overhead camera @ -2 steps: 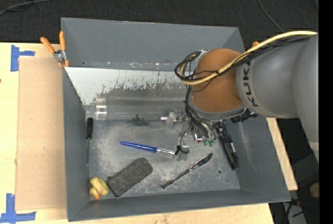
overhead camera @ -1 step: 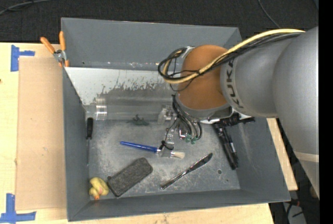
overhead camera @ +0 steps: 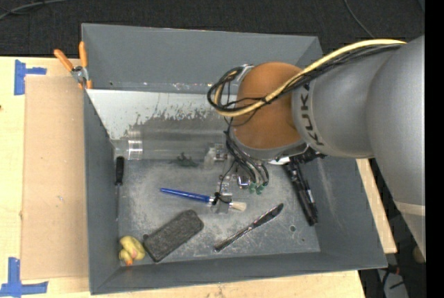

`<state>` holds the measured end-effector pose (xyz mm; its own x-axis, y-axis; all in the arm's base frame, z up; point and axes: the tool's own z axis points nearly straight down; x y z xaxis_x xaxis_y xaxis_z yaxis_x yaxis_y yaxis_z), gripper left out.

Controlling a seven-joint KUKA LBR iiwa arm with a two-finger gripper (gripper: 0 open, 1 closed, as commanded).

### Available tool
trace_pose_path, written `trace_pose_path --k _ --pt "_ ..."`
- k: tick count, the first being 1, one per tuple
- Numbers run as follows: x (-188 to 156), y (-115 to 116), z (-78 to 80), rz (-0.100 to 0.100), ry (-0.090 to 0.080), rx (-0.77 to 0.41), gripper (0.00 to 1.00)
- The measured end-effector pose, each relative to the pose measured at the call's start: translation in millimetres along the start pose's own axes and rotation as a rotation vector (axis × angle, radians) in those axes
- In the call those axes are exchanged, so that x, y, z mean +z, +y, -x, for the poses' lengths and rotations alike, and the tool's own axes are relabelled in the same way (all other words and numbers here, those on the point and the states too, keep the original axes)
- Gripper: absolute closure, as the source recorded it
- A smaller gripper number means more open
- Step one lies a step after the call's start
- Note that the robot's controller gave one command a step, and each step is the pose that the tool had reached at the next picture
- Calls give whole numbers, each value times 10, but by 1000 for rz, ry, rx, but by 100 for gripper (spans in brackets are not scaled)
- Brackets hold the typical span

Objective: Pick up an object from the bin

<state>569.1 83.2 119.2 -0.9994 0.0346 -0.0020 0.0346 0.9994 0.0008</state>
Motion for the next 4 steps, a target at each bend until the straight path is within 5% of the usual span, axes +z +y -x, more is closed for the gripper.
trace_pose_path --k 1,2,3,4 --pt "399 -71 -71 2 -3 153 0" --pt "491 -142 -67 2 -3 2 100" --pt "491 -142 -67 2 -3 2 100" --pt "134 -146 -98 1 7 2 100"
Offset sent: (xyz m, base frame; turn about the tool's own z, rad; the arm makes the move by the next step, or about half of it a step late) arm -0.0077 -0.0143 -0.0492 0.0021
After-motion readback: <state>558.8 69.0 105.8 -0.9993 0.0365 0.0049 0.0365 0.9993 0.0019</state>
